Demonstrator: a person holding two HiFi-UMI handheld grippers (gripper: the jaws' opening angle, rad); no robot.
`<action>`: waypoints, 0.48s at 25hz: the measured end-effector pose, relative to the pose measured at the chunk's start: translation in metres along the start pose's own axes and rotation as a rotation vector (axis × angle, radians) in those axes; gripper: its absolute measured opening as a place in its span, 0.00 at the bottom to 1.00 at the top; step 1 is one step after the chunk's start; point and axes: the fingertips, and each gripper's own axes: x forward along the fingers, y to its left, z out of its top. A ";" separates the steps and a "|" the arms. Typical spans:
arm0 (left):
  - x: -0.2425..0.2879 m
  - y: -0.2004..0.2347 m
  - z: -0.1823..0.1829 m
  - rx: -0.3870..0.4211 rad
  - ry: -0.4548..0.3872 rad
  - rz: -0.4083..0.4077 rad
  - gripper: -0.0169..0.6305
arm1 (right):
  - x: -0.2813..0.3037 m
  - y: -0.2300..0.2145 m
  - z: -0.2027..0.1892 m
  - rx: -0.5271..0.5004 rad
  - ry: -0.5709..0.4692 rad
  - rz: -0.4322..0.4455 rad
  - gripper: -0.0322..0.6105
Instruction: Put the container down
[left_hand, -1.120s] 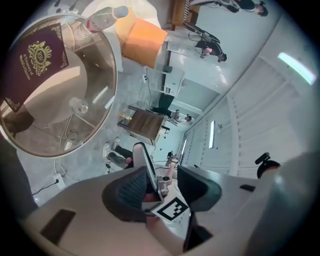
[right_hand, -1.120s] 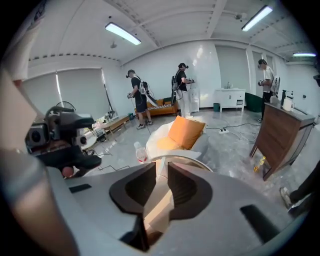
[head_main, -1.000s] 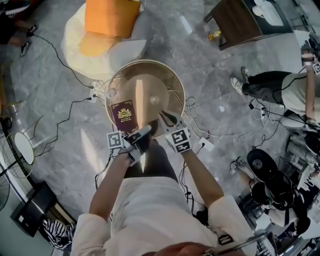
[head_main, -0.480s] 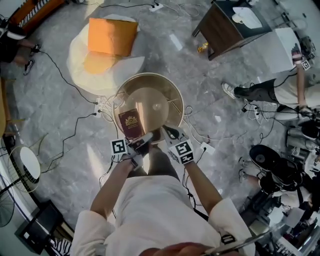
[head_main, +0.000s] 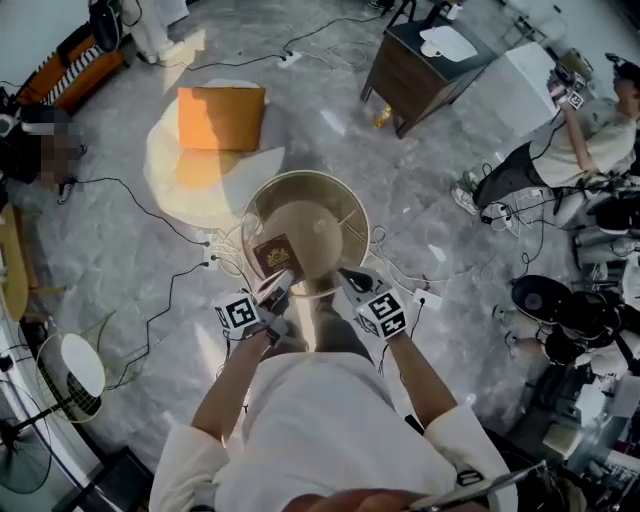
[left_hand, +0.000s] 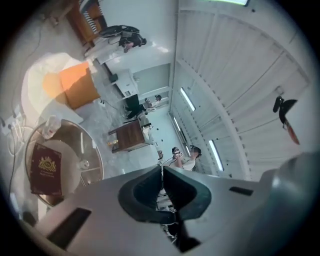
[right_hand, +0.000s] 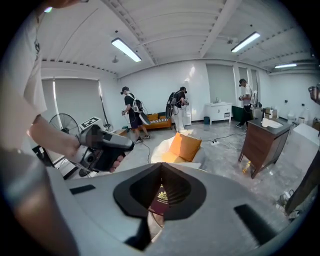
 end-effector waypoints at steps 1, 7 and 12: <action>-0.008 -0.006 0.000 0.030 -0.001 0.003 0.05 | -0.009 0.006 0.003 -0.004 -0.008 -0.015 0.04; -0.030 -0.047 -0.021 0.175 0.062 0.011 0.05 | -0.071 0.015 0.019 0.009 -0.047 -0.099 0.04; -0.032 -0.072 -0.028 0.367 0.102 0.063 0.05 | -0.113 0.007 0.027 -0.031 -0.087 -0.175 0.04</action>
